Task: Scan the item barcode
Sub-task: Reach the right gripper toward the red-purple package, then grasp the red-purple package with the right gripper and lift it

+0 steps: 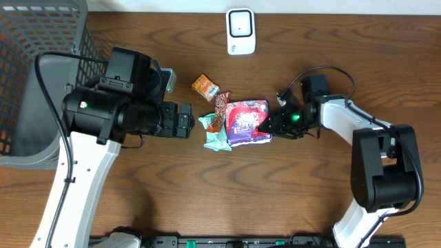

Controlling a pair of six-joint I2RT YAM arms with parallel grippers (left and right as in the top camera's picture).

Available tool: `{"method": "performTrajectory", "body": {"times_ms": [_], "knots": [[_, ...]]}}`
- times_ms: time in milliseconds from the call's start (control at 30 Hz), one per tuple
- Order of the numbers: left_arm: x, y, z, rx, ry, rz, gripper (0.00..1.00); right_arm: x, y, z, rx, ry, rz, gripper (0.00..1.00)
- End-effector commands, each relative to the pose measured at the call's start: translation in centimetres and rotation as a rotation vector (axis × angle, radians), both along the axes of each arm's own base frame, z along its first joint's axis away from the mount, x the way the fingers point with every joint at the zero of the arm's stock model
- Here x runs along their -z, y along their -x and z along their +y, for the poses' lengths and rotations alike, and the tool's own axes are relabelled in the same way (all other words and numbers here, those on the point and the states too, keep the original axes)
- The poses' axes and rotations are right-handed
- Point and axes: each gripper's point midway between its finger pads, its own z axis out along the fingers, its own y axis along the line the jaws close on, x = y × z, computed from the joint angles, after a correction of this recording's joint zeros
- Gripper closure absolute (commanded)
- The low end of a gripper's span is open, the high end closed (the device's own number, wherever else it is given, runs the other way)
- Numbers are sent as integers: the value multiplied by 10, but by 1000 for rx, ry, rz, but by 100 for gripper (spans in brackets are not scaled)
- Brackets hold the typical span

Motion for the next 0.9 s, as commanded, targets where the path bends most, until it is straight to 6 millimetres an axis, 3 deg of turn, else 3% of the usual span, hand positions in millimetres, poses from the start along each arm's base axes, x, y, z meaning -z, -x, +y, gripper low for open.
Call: {"method": "performTrajectory", "body": {"times_ms": [0,67,100,267,433,467,867], "knots": [[3,1,0,13,-10,8,2,13,6,11,-50,38,1,67],[3,1,0,13,-10,7,2,12,6,15,-60,37,-7,92],[3,1,0,13,-10,7,2,12,7,15,-62,37,-6,99],[3,1,0,13,-10,8,2,2,5,15,-53,32,-23,99],[3,1,0,13,-10,8,2,-47,-14,11,-26,40,-179,99],[3,1,0,13,-10,8,2,-63,-19,3,-8,94,-244,99],[3,1,0,13,-10,8,2,-151,-20,-80,288,495,-503,99]]}}
